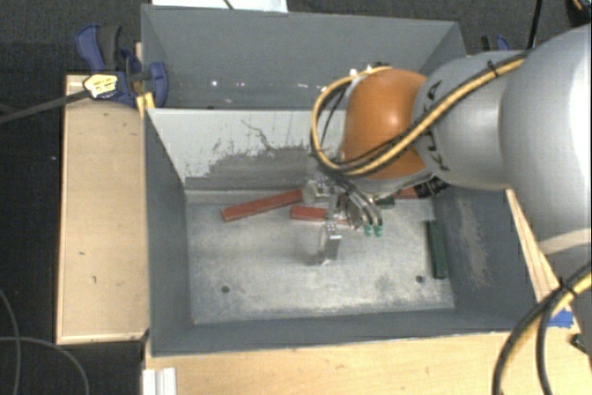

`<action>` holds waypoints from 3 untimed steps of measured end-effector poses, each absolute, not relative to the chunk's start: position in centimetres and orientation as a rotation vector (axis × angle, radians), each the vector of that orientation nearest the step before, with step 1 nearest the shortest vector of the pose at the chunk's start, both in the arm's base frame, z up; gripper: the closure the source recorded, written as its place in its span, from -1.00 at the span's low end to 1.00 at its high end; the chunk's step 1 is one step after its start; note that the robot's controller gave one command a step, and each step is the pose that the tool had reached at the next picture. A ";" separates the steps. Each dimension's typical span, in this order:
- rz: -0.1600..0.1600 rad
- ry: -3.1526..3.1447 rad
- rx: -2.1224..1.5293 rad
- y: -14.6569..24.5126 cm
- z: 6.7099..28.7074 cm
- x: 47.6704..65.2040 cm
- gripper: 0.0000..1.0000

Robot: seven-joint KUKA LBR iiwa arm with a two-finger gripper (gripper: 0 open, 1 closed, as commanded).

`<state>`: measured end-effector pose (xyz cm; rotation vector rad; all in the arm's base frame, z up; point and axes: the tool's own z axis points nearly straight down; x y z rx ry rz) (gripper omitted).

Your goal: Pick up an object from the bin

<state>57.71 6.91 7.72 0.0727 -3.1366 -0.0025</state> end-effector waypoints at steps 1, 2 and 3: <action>0.001 -3.140 -0.017 3.4 7.0 57.8 -1.00; -0.001 -3.141 -0.012 3.6 7.1 57.9 1.00; -0.003 -3.151 -0.096 5.2 25.2 56.8 1.00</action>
Offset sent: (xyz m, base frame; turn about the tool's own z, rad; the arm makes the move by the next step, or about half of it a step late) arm 0.0010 -0.0331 -0.0072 0.0506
